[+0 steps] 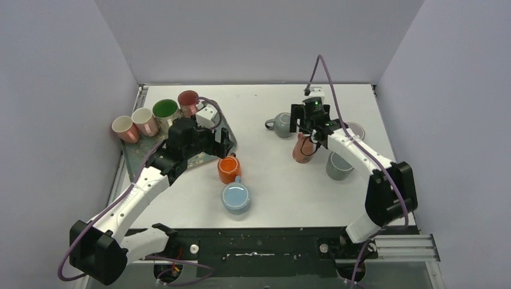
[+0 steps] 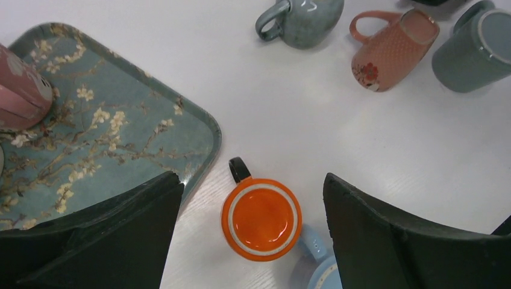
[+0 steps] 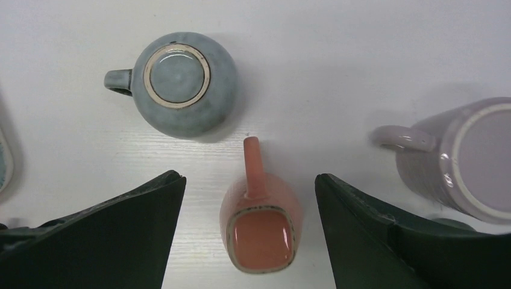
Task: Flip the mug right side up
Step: Turn over the cup at the center of the board.
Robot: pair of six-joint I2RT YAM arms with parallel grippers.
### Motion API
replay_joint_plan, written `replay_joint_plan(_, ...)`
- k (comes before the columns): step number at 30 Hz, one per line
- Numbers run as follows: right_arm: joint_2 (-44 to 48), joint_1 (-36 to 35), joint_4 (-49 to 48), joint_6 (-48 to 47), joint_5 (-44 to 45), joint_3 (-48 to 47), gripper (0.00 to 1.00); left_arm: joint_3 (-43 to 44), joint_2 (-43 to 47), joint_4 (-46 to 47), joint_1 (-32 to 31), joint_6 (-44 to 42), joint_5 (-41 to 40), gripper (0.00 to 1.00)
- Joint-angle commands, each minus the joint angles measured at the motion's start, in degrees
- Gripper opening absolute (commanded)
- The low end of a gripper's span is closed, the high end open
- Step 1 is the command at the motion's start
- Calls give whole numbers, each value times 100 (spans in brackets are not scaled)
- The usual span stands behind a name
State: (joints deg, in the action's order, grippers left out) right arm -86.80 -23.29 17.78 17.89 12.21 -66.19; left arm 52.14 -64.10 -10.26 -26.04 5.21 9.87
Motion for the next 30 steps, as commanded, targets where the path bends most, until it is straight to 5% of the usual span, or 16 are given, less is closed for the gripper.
replay_joint_plan(1,-833,291,690,-267,-833,-687,81,-214,202,145,29,-45,-106,85)
replay_joint_plan(11,-1469,195,1256,-625,-2303,-791,76,-271,330,16,31,-389,-90,85)
replay_joint_plan(18,-1187,-389,1518,-731,-1962,-647,81,-319,285,17,29,-476,-311,85)
replay_joint_plan(30,-1054,-468,1676,-844,-2021,-570,32,-373,335,3,38,-658,-748,85)
